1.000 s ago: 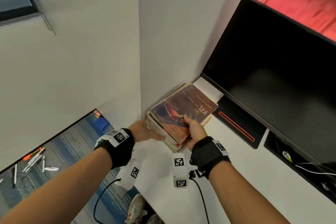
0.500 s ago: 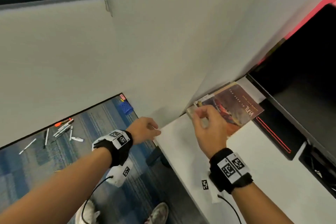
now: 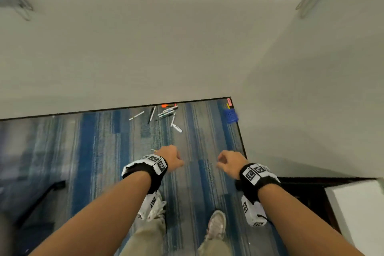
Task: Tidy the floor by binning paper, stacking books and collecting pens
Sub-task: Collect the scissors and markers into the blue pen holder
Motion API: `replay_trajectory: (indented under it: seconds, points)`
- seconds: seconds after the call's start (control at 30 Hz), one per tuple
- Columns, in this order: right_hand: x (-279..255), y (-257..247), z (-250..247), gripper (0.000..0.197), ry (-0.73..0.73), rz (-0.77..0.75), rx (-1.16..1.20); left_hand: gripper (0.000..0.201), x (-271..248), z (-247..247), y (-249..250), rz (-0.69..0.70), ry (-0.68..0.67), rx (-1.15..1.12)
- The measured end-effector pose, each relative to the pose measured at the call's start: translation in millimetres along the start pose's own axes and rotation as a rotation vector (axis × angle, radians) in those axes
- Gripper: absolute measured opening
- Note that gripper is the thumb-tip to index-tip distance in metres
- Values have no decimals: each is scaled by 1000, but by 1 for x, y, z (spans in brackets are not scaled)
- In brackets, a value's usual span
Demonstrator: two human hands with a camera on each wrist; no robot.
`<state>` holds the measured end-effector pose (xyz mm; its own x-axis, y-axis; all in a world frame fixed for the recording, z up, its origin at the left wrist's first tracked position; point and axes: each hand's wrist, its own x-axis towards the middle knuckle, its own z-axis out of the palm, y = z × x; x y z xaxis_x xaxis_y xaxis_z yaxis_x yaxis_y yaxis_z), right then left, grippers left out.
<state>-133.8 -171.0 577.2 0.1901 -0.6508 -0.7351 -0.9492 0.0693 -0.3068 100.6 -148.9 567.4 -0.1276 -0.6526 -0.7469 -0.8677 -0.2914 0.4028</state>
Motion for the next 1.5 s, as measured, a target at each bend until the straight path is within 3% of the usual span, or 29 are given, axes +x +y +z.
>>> replay_trajectory:
  seconds: [0.2, 0.4, 0.53, 0.63, 0.77, 0.87, 0.93, 1.03, 1.17, 1.3, 1.5]
  points:
    - [98, -54, 39, 28, -88, -69, -130, 32, 49, -10, -93, -148, 58, -93]
    - [221, -59, 92, 26, -144, -147, -270, 41, 142, 17, -161, -303, 120, -301]
    - [335, -47, 164, 25, -135, -206, -346, 27, 245, 84, -217, -375, 232, -402]
    - [417, -28, 239, 29, -161, -239, -470, 26, 322, 160, -255, -413, 202, -467]
    - [505, -1, 325, 41, -154, -369, -672, 34, 411, 234, -296, -451, 252, -409]
    - [553, 13, 361, 66, -2, -536, -780, 64, 464, 256, -320, -301, 389, -325]
    - [578, 22, 375, 66, 94, -674, -783, 68, 490, 259, -332, -195, 411, -143]
    - [605, 33, 382, 42, 222, -894, -706, 40, 517, 257, -343, -125, 399, 62]
    - [612, 44, 371, 15, 286, -968, -680, 18, 519, 244, -350, -78, 480, 150]
    - [613, 57, 357, 19, 321, -842, -782, 17, 507, 228, -359, -113, 616, 43]
    - [608, 86, 333, 12, 283, -600, -324, 11, 537, 230, -354, -202, 708, -517]
